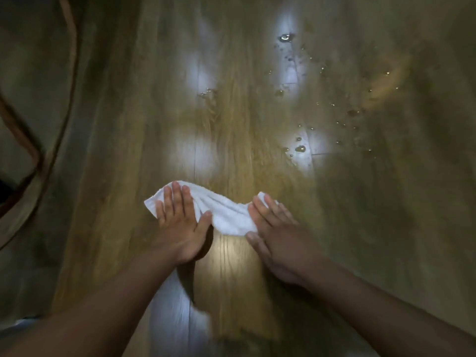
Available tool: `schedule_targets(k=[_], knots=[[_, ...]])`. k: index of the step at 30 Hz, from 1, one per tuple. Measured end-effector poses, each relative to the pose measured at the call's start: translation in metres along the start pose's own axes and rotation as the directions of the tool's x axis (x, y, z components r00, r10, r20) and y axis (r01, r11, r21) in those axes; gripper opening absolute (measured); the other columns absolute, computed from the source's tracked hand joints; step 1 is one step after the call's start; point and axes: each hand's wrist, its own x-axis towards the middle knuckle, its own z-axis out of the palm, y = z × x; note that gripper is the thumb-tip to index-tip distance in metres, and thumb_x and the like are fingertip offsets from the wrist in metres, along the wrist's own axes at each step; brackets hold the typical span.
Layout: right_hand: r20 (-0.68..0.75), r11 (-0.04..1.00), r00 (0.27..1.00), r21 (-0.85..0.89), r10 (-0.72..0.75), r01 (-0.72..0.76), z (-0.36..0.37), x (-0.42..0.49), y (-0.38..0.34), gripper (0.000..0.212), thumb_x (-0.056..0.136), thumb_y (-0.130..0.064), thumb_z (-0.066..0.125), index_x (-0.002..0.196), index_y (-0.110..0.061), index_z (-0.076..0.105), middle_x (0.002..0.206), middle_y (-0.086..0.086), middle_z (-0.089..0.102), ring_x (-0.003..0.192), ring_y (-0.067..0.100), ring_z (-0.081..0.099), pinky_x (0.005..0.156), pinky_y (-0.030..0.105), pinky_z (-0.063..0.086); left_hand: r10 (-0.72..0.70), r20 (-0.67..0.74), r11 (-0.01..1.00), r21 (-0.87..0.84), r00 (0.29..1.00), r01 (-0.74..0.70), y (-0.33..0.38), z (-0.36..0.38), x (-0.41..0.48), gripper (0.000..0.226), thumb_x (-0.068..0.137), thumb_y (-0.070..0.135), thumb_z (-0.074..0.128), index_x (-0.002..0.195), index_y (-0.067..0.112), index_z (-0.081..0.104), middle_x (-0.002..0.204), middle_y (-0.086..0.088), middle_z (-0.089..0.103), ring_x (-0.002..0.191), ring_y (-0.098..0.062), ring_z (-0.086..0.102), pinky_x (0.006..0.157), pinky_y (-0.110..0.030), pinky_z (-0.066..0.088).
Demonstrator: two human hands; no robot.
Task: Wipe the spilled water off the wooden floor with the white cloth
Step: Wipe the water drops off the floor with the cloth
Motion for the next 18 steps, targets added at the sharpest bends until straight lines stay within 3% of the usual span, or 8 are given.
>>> schedule_targets(k=[2, 4, 7, 10, 12, 14, 16, 18], knots=[[-0.075, 0.996, 0.994, 0.041, 0.076, -0.073, -0.014, -0.008, 0.034, 0.072, 0.095, -0.051, 0.000, 0.156, -0.016, 0.014, 0.163, -0.001, 0.001, 0.147, 0.008, -0.015, 0.119, 0.027, -0.009, 0.117, 0.042, 0.993, 0.020, 0.992, -0.118, 0.022, 0.006, -0.016, 0.089, 0.084, 0.074, -0.003, 0.142, 0.015, -0.037, 0.152, -0.007, -0.044, 0.138, -0.020, -0.043, 0.115, -0.039, -0.025], [-0.115, 0.989, 0.982, 0.015, 0.148, -0.148, -0.025, -0.029, 0.079, 0.067, 0.097, -0.048, 0.008, 0.152, -0.017, 0.030, 0.162, 0.004, 0.017, 0.150, 0.014, 0.002, 0.122, 0.033, 0.007, 0.314, 0.065, 0.946, 0.064, 0.947, -0.318, 0.049, 0.015, -0.036, 0.091, 0.081, 0.078, -0.008, 0.143, 0.020, -0.038, 0.151, -0.003, -0.046, 0.138, -0.019, -0.045, 0.116, -0.042, -0.024], [-0.080, 0.977, 0.979, -0.083, 0.187, -0.194, -0.041, -0.079, 0.155, 0.053, 0.098, -0.037, 0.028, 0.143, -0.017, 0.048, 0.156, 0.015, 0.031, 0.145, 0.029, 0.027, 0.114, 0.049, 0.033, 0.589, 0.190, 0.777, 0.133, 0.786, -0.615, 0.083, 0.027, -0.061, 0.083, 0.091, 0.075, 0.002, 0.153, 0.027, -0.024, 0.155, 0.004, -0.039, 0.139, -0.019, -0.044, 0.119, -0.048, -0.017], [-0.157, 0.924, 0.938, -0.185, 0.309, -0.335, -0.062, -0.107, 0.186, 0.051, 0.088, -0.029, 0.036, 0.131, -0.017, 0.062, 0.151, 0.023, 0.037, 0.141, 0.040, 0.033, 0.111, 0.060, 0.029, 0.637, 0.209, 0.726, 0.163, 0.742, -0.668, 0.104, 0.044, -0.063, 0.084, 0.094, 0.076, 0.015, 0.156, 0.028, -0.015, 0.159, 0.004, -0.033, 0.142, -0.023, -0.039, 0.117, -0.050, -0.014], [-0.293, 0.879, 0.867, -0.138, 0.403, -0.456, -0.063, -0.100, 0.161, 0.056, 0.087, -0.025, 0.032, 0.136, -0.014, 0.056, 0.152, 0.023, 0.035, 0.141, 0.042, 0.030, 0.111, 0.059, 0.024, 0.608, 0.217, 0.736, 0.207, 0.764, -0.645, 0.111, 0.054, -0.061, 0.089, 0.092, 0.078, 0.019, 0.159, 0.020, 0.006, 0.166, -0.007, -0.008, 0.150, -0.033, -0.016, 0.114, -0.055, -0.001], [-0.291, 0.816, 0.765, 0.133, 0.575, -0.563, -0.046, -0.077, 0.115, 0.058, 0.099, -0.035, 0.019, 0.151, -0.011, 0.032, 0.157, 0.022, 0.025, 0.146, 0.039, 0.019, 0.116, 0.052, 0.021, 0.584, 0.208, 0.748, 0.239, 0.785, -0.619, 0.113, 0.059, -0.059, 0.092, 0.091, 0.079, 0.021, 0.158, 0.016, 0.016, 0.165, -0.012, 0.007, 0.150, -0.037, -0.001, 0.112, -0.057, 0.005], [-0.139, 0.681, 0.670, 0.247, 0.729, -0.689, -0.024, -0.044, 0.080, 0.067, 0.101, -0.045, 0.023, 0.155, -0.007, 0.010, 0.161, 0.025, 0.001, 0.149, 0.038, -0.006, 0.121, 0.051, 0.003, 0.619, 0.191, 0.732, 0.212, 0.762, -0.647, 0.110, 0.061, -0.058, 0.091, 0.091, 0.078, 0.020, 0.159, 0.022, -0.002, 0.165, -0.007, -0.014, 0.149, -0.030, -0.022, 0.115, -0.053, -0.010], [-0.164, 0.650, 0.629, 0.160, 0.759, -0.743, -0.010, -0.014, 0.070, 0.074, 0.100, -0.049, 0.024, 0.154, -0.005, 0.002, 0.158, 0.030, -0.010, 0.146, 0.043, -0.017, 0.118, 0.057, -0.007, 0.639, 0.158, 0.733, 0.168, 0.752, -0.659, 0.106, 0.053, -0.060, 0.086, 0.092, 0.075, 0.017, 0.155, 0.028, -0.018, 0.159, 0.004, -0.033, 0.141, -0.021, -0.040, 0.116, -0.045, -0.021]])
